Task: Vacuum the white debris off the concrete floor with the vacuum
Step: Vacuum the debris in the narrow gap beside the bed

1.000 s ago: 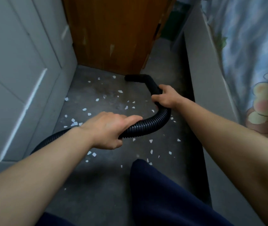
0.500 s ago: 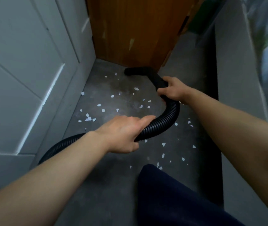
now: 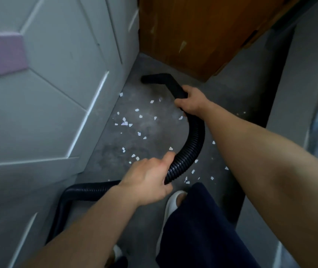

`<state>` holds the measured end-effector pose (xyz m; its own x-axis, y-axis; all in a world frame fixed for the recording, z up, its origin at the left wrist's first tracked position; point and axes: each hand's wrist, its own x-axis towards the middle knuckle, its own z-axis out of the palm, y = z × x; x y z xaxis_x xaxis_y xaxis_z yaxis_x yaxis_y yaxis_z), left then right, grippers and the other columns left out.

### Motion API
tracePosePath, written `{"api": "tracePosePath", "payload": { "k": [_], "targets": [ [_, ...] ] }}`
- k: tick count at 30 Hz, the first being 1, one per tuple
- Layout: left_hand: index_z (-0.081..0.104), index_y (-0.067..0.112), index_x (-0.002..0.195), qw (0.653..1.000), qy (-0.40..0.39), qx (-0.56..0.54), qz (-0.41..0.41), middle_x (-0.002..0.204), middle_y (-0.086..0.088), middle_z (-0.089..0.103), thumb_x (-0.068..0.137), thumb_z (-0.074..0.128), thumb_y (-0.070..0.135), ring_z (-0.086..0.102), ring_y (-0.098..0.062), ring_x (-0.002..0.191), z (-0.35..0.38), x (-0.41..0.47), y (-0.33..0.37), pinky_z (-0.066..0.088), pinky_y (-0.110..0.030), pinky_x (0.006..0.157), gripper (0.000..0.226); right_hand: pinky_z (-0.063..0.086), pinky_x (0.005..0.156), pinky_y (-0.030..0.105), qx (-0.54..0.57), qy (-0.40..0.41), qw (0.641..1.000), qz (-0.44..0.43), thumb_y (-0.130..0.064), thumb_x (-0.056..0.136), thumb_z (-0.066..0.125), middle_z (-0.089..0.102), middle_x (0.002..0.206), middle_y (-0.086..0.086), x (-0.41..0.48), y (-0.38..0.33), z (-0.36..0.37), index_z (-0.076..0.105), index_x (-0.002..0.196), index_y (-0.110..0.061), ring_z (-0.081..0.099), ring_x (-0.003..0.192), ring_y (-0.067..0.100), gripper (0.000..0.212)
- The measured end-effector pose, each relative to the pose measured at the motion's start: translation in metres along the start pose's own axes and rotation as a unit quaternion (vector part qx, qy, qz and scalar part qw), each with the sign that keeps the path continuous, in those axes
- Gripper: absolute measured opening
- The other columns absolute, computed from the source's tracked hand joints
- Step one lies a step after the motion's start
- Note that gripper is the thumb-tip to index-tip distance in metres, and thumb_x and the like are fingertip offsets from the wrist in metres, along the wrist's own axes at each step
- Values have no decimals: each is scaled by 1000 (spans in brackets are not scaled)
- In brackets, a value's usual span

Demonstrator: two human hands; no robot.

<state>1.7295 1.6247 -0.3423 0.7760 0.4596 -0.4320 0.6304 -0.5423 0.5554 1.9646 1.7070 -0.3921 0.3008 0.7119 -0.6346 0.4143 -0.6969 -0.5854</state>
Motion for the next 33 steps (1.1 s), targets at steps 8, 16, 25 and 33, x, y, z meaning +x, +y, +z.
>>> {"api": "tracePosePath", "payload": {
  "k": [8,16,25,33],
  "targets": [
    [29,32,122,998,2,-25,-54,75,8,54,77,56,32,54,-24,68,-13,-46,11,37,-30,61,53,50,67,35,-41,-55,998,-11,-11,81,71,54,88,-1,-24,-19,33,52,126,-15,56,79,21,49],
    [31,33,121,991,-66,-87,-79,76,8,53,77,60,31,55,-21,68,-11,-84,47,43,-30,58,53,47,59,28,-86,-113,990,-2,-12,81,69,56,85,0,-72,-4,40,54,121,-16,53,63,11,43],
    [28,36,128,995,-80,-40,-50,90,1,64,78,60,32,62,-26,79,-14,-78,62,45,-32,63,59,51,78,34,-3,37,993,108,-15,82,68,62,102,8,-99,48,6,55,126,-12,61,88,25,46],
    [28,36,126,998,-65,6,-26,92,1,64,78,58,29,61,-30,82,-17,-53,61,37,-30,63,57,54,87,43,106,144,971,156,-17,86,64,59,103,4,-98,70,-16,54,123,-13,60,94,24,39]
  ]
}}
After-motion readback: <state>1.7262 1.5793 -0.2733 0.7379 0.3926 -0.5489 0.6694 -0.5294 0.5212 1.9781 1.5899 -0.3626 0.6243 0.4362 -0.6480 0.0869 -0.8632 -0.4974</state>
